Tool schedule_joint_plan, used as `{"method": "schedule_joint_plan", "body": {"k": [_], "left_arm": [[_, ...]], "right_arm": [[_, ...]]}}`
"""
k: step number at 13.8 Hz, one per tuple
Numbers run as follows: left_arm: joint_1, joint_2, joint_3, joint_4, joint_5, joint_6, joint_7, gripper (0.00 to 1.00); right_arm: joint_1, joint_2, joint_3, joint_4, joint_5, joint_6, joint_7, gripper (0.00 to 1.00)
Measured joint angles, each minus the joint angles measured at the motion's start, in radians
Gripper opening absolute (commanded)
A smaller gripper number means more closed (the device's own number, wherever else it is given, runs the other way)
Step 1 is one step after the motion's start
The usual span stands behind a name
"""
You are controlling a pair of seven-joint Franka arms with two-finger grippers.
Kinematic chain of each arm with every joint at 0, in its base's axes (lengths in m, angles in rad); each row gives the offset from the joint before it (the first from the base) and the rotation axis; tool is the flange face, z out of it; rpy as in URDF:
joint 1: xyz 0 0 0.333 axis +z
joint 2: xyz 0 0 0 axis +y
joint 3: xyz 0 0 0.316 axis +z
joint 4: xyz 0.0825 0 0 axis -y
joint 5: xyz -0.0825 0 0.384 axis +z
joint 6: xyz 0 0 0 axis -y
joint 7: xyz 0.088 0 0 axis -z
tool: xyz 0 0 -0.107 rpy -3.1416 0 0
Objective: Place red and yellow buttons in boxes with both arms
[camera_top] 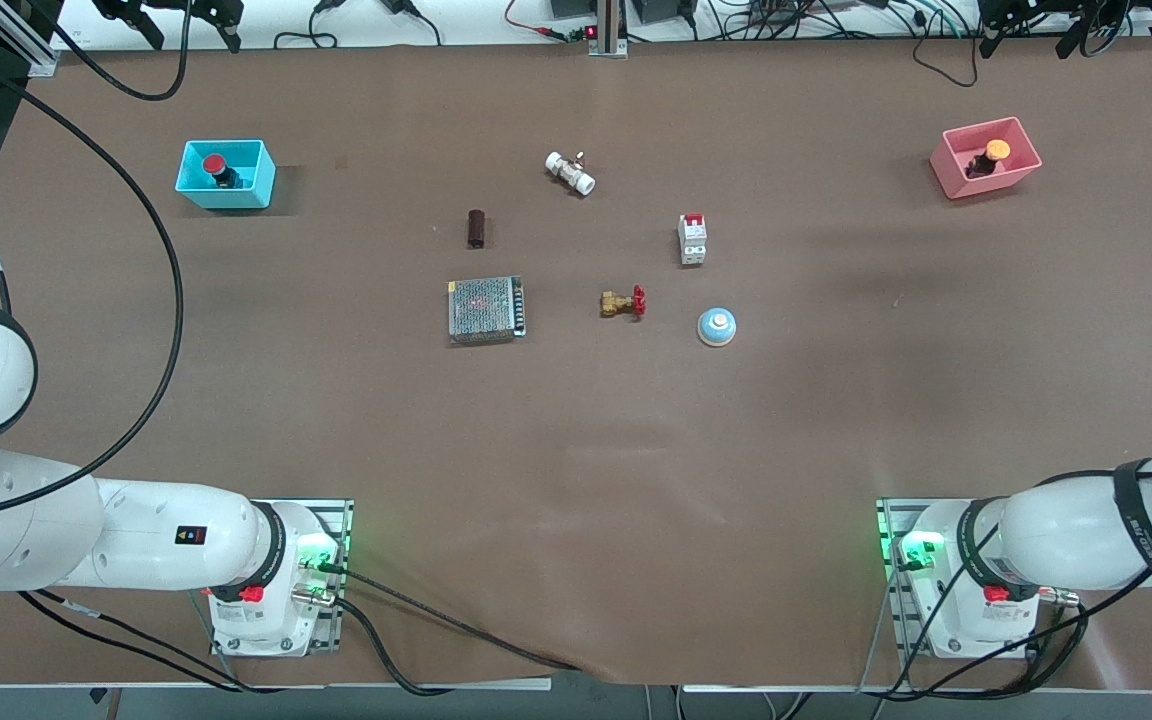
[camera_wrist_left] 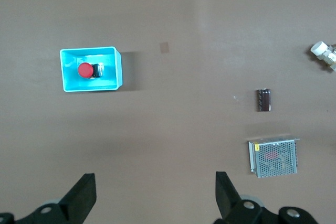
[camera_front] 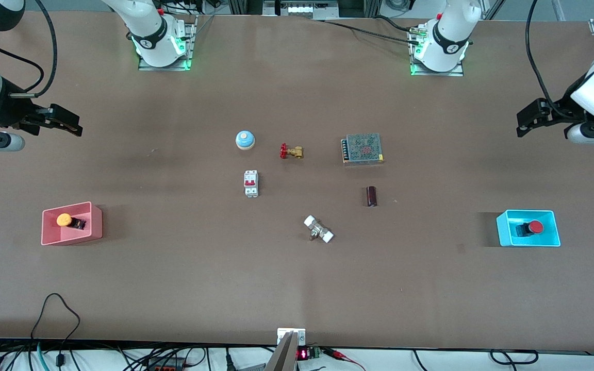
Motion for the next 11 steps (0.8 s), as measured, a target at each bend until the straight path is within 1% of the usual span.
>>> {"method": "schedule_joint_plan", "body": {"k": [5,11], "left_arm": [[-0.002,0.021,-0.002,0.005,0.000,0.022,0.000,1.00],[-0.015,0.023,-0.009,0.006,0.000,0.022,-0.003,1.00]], "right_arm": [[-0.002,-0.004,0.012,0.000,0.000,-0.017,0.004,1.00],[-0.002,-0.017,0.014,-0.012,0.000,-0.037,0.008,1.00]]}}
